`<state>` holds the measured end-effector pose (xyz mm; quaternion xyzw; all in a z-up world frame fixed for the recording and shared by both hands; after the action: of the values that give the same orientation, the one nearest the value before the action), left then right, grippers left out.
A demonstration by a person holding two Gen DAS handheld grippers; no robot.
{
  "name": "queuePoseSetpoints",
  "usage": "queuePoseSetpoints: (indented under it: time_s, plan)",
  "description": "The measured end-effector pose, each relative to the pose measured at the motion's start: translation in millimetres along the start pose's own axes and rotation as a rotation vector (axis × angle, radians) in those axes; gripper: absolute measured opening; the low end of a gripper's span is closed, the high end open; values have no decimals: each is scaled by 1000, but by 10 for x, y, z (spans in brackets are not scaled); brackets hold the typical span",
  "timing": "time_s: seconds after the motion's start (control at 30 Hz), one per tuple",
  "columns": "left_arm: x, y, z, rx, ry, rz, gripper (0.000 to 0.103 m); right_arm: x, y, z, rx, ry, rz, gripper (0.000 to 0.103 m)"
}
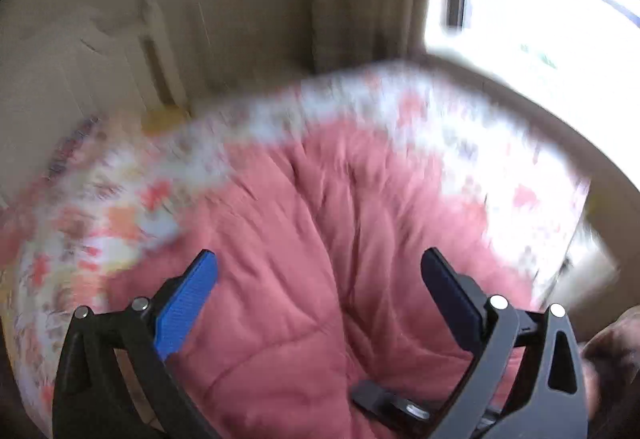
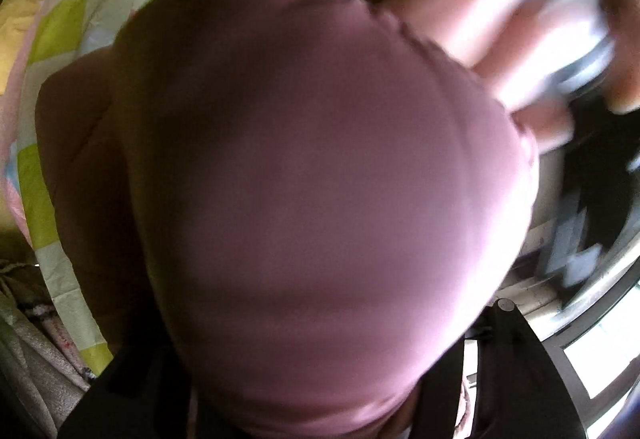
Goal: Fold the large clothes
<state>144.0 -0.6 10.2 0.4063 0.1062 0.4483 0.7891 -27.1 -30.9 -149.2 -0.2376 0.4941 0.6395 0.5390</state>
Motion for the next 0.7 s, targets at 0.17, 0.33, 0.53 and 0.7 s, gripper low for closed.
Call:
queuePoseSetpoints:
  time_s: [0.17, 0.33, 0.53, 0.7]
  plan:
    - [629, -519, -313, -37, 228, -213, 101, 75, 200, -43, -27, 8, -13, 61]
    - [627, -491, -368, -76, 187, -165, 101, -425, 685, -410, -163, -249, 273, 93]
    - [604, -482, -347, -80, 190, -176, 101, -1524, 758, -1008, -237, -773, 401, 87]
    - [616, -521, -327, -69, 190, -183, 101, -1196, 402, -832, -166, -750, 460, 85]
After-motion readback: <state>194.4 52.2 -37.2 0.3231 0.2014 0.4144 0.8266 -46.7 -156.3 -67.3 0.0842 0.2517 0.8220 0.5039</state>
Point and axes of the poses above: each gripper's, at about its wrist camera, not at the fingertips, and y roughly against the way its jaws point, x to its left, z to its top, the point moved 1 cm from there along -y, roughly the way its jaws point, and after that the axes turned 5 degrees about z, right-handed, at the moved point
